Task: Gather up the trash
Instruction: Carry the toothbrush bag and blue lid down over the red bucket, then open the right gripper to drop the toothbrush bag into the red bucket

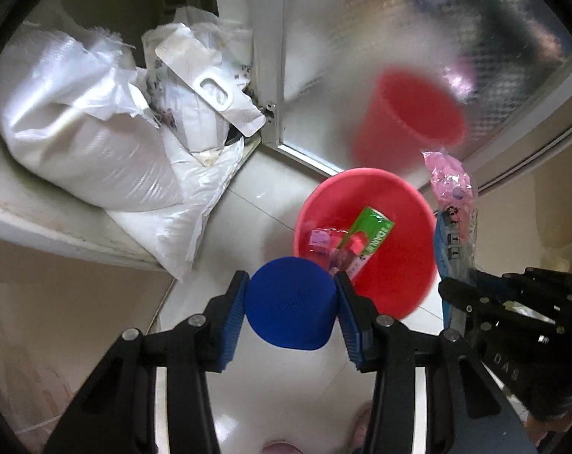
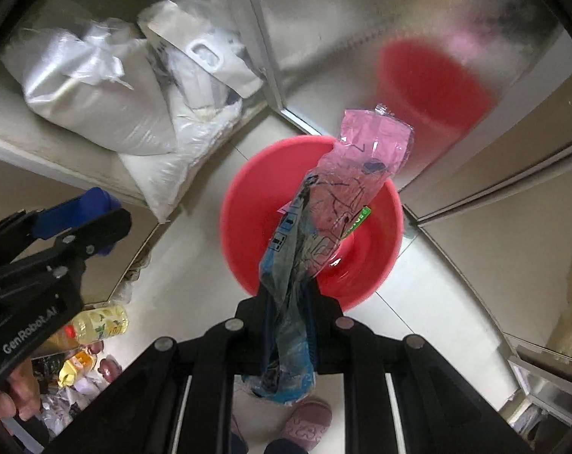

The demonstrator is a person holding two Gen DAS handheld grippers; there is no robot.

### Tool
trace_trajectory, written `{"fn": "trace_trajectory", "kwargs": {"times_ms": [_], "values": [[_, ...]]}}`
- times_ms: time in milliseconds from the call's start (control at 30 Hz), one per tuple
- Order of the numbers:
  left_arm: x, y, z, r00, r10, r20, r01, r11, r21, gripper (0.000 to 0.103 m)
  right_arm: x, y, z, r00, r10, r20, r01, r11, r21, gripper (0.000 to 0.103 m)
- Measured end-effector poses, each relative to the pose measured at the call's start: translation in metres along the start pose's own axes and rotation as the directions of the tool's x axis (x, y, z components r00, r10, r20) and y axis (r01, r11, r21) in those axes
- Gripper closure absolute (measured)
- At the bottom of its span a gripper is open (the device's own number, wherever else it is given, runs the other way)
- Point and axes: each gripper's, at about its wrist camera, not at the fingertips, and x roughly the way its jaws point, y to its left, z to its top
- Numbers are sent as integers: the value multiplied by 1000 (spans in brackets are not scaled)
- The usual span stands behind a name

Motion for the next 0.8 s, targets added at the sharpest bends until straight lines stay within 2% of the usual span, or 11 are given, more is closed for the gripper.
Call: {"fn": "trace_trajectory", "kwargs": {"times_ms": [100,367,400,500,567,700,800], "values": [[13,2,1,1000,-2,2,2,1000,1,60,18,-7,-2,1000,16,-3,-16,1000,3,89],[41,4,-4,1000,-6,-13,6,1000,-8,60,54,-9,0,1000,-4,-26,4,1000,-3,86],[43,5,-5,1000,-7,-17,6,1000,-8,60,56,-10,-1,1000,-7,-28,7,1000,-1,83],[49,5,-6,1000,-7,-24,7,1000,-4,60,61,-14,-3,999,-8,-43,9,1000,10,62],[52,5,-7,1000,-8,-27,8,1000,2,60,65,-17,-3,999,3,-44,-1,999,36,36],[56,3,-7,999,-9,-38,9,1000,13,60,64,-23,-6,998,35,-50,-32,998,57,25],[56,0,-5,999,-13,-44,14,1000,22,60,57,-26,-11,998,45,-46,-42,996,74,13]]}}
